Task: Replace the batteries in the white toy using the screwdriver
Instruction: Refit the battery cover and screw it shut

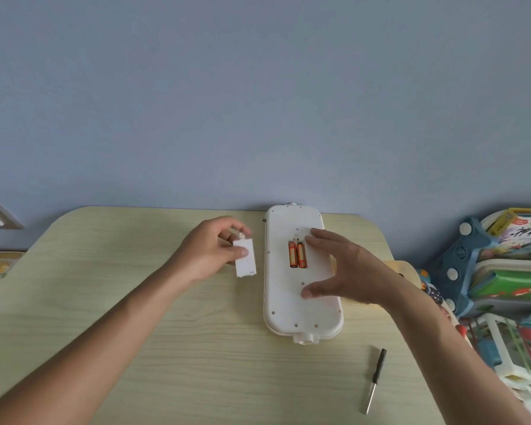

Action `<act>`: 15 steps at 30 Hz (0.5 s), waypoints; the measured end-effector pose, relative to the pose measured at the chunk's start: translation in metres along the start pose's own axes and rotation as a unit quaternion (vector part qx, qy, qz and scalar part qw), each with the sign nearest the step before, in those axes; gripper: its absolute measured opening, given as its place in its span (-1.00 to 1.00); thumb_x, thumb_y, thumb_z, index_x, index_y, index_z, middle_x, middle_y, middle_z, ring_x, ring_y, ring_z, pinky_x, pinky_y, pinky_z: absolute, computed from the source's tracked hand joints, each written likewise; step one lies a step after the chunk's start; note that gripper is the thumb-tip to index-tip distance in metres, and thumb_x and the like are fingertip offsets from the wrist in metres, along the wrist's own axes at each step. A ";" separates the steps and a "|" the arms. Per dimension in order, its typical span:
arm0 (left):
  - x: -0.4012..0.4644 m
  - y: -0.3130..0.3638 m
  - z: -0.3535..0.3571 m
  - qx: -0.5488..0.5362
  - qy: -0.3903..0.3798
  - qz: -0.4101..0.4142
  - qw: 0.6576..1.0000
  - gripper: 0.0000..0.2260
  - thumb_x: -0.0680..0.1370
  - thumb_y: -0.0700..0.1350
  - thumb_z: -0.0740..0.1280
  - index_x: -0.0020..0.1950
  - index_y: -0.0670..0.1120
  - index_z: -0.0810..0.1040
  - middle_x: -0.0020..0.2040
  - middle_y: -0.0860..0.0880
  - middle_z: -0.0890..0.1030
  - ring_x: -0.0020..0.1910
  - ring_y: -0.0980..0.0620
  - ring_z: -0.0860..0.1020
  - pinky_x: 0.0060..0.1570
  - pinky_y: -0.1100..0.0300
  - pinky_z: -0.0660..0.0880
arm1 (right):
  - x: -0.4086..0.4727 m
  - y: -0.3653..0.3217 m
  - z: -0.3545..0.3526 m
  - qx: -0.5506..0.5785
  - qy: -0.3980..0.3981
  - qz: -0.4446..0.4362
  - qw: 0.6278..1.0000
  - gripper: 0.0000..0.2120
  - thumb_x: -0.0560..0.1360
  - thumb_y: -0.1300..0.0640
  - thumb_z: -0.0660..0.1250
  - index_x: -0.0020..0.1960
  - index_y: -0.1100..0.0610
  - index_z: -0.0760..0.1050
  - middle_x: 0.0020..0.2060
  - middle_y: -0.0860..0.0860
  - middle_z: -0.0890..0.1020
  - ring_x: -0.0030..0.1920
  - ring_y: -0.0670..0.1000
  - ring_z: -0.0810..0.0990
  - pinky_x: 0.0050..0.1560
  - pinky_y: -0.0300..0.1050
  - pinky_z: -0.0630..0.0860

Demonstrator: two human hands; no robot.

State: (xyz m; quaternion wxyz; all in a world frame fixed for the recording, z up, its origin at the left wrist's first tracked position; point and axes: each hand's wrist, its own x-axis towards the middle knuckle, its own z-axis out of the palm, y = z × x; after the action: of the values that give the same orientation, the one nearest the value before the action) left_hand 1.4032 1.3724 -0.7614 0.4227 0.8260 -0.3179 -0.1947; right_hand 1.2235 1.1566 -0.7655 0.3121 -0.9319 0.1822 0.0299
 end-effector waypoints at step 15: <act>0.028 0.040 0.068 -0.072 0.008 0.049 0.996 -0.72 0.39 -0.19 0.58 0.04 0.05 0.67 -0.22 0.05 0.71 -0.19 0.05 0.71 -0.01 0.18 0.62 | 0.000 0.001 0.000 0.004 0.006 -0.019 1.000 0.01 0.20 -0.23 0.61 0.55 -0.19 0.24 0.56 -0.26 0.17 0.54 -0.16 0.19 0.39 -0.23 0.19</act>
State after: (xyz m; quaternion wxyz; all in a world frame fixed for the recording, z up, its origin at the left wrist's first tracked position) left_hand 1.3694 1.2965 -0.7685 0.4924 0.7786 -0.3399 -0.1893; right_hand 1.2233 1.1560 -0.7665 0.3152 -0.9341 0.1666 0.0174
